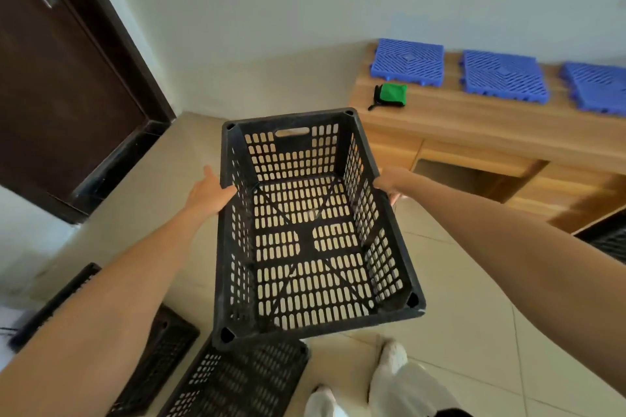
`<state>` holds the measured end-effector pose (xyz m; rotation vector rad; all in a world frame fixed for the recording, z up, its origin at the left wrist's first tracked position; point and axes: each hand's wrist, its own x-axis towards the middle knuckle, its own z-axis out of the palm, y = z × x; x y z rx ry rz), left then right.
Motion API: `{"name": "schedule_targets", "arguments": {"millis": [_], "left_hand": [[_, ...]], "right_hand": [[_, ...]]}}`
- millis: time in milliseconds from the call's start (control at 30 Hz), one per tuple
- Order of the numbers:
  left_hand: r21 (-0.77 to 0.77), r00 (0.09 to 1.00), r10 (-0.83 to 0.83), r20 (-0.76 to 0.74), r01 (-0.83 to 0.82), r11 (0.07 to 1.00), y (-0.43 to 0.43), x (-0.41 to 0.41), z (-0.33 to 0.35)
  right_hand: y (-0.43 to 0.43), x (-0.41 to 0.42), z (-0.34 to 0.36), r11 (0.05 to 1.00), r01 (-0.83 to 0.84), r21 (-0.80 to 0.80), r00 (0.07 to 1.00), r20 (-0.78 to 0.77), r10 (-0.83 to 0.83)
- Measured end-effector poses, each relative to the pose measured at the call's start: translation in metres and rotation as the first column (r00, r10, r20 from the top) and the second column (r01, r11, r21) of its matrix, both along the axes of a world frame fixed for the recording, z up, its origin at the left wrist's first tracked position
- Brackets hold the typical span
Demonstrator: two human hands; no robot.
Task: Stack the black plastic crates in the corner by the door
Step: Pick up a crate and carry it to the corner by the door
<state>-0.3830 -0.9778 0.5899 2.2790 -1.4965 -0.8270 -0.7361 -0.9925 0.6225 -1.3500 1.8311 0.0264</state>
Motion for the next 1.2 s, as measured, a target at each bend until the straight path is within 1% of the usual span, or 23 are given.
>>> {"name": "schedule_targets", "arguments": {"millis": [100,267,367,433,467,533,567,633,667,767,967,1100,1200], "left_hand": [[-0.038,0.998,0.058,-0.024,-0.059,0.998,-0.046,-0.002,-0.008],[-0.087,0.992,0.128,0.001,-0.127,0.988,-0.135,-0.011,-0.022],[-0.076,0.978,0.21,0.011,-0.208,0.975,-0.186,-0.017,-0.026],[-0.059,0.966,0.259,0.018,-0.258,0.964,-0.214,-0.02,-0.026],[-0.059,0.961,0.277,0.029,-0.275,0.96,-0.226,-0.02,-0.026],[-0.051,0.951,0.306,0.03,-0.305,0.951,-0.246,-0.02,-0.023],[-0.039,0.947,0.319,0.021,-0.318,0.947,-0.253,-0.019,-0.021],[-0.02,0.935,0.354,-0.01,-0.354,0.935,-0.27,-0.014,-0.018],[-0.022,0.928,0.371,-0.024,-0.372,0.928,-0.279,-0.009,-0.017],[-0.032,0.911,0.411,-0.033,-0.412,0.911,-0.309,0.01,-0.012],[-0.006,0.912,0.41,-0.008,-0.41,0.912,-0.394,0.075,-0.019],[0.05,0.927,0.373,-0.035,-0.371,0.927,-0.461,0.131,-0.026],[0.064,0.925,0.37,-0.088,-0.365,0.929,-0.505,0.17,-0.032]], "right_hand": [[-0.067,-0.009,-0.025,0.999,0.001,0.041,0.998,0.061,-0.003],[-0.183,-0.018,-0.047,0.991,-0.109,0.074,0.991,0.084,0.103],[-0.252,-0.019,-0.053,0.981,-0.149,0.123,0.985,0.104,0.137],[-0.296,-0.016,-0.056,0.967,-0.216,0.136,0.973,0.117,0.201],[-0.313,-0.013,-0.051,0.956,-0.265,0.127,0.962,0.103,0.253],[-0.344,-0.01,-0.04,0.916,-0.394,0.073,0.919,-0.005,0.395],[-0.358,-0.008,-0.037,0.897,-0.438,0.051,0.896,-0.057,0.441],[-0.388,0.0,-0.034,0.868,-0.496,0.032,0.862,-0.103,0.496],[-0.405,0.007,-0.036,0.861,-0.507,0.025,0.857,-0.093,0.507],[-0.454,0.034,-0.044,0.852,-0.521,-0.058,0.854,-0.048,0.519],[-0.539,0.097,-0.052,0.802,-0.574,-0.162,0.818,-0.078,0.57],[-0.602,0.15,-0.066,0.82,-0.56,-0.116,0.828,-0.117,0.549],[-0.65,0.192,-0.068,0.828,-0.55,-0.111,0.834,-0.131,0.536]]}}
